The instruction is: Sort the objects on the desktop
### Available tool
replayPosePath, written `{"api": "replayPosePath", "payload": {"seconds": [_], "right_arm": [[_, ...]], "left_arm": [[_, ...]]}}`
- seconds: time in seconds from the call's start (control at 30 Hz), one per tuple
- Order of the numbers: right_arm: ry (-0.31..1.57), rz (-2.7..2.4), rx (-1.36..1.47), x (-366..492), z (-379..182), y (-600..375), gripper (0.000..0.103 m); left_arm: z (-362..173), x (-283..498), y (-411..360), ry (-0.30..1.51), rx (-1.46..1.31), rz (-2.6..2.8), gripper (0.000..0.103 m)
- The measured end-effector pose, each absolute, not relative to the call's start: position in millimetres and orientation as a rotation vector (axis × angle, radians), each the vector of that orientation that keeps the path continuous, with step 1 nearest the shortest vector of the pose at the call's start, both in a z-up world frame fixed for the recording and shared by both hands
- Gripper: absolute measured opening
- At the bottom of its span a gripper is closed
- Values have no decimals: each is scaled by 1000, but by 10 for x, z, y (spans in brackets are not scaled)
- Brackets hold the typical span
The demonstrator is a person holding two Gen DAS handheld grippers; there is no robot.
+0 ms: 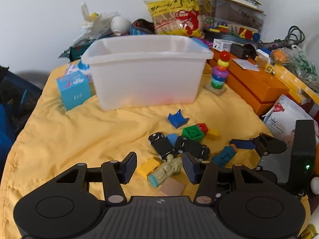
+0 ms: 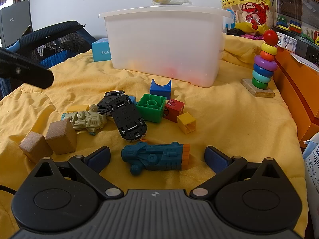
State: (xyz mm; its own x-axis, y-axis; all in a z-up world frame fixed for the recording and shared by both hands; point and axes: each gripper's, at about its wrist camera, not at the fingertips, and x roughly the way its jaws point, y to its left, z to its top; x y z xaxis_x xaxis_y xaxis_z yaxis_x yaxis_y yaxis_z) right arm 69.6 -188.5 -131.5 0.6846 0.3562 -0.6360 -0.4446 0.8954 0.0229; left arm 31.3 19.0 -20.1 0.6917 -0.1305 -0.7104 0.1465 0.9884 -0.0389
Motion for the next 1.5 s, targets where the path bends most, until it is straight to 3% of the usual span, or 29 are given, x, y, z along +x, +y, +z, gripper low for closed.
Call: {"api": "replayPosePath", "payload": {"seconds": [0.77,1.23,1.37,1.5], "right_arm": [[682,450,-137,697,-1323,-1878,103],[687,448,-143,715,-1321,-1898,103],[690,432,-140,604,-1166,-1958,82],[680,540,-70,406,-927,-2074,82]], "left_arm": [[-212,481,396,792,11,-140,55],[-451,201,173,901,120,-316,55],[-562,108,235,940,115,-307,55],[-663,98,301,964,104,-297,54]]}}
